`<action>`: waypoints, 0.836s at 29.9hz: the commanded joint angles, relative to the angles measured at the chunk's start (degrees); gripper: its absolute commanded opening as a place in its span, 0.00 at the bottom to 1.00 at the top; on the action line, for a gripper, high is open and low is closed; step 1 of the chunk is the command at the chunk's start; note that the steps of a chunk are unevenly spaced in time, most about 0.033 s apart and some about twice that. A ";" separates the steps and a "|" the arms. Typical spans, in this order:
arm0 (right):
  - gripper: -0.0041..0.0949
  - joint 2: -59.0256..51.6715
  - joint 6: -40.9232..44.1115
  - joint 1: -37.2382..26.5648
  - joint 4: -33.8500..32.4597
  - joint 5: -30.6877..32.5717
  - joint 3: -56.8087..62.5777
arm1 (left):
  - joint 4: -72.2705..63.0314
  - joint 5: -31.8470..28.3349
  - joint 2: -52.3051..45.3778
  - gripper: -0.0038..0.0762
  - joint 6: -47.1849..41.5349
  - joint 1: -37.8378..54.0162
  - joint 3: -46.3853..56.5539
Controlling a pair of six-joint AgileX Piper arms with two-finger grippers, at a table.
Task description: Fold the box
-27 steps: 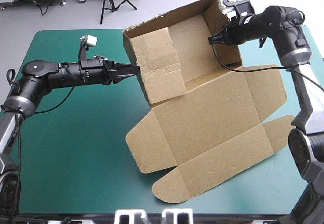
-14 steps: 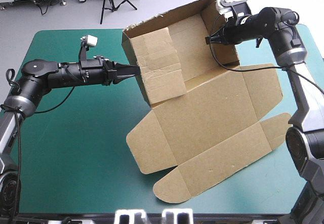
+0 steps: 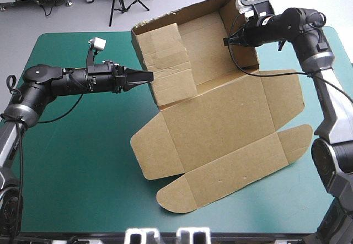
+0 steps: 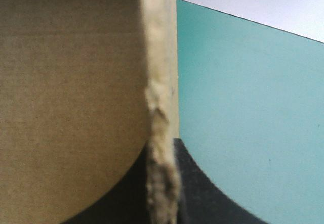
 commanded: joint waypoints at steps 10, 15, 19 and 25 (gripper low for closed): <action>0.02 -3.01 1.13 1.02 4.40 -3.93 -1.69 | 0.70 -13.79 -2.50 0.53 -0.10 -1.05 -2.02; 0.02 -2.41 1.74 1.02 4.89 -3.75 -1.69 | 3.21 -26.26 -2.50 0.53 0.10 -5.66 -2.02; 0.02 -1.59 1.74 1.78 5.87 -3.04 -1.69 | 10.63 -38.14 -2.50 0.53 -3.64 -11.10 -2.02; 0.02 -1.31 2.69 4.79 5.60 -4.38 -1.69 | 21.35 -46.11 -2.40 0.53 -12.69 -13.71 -2.02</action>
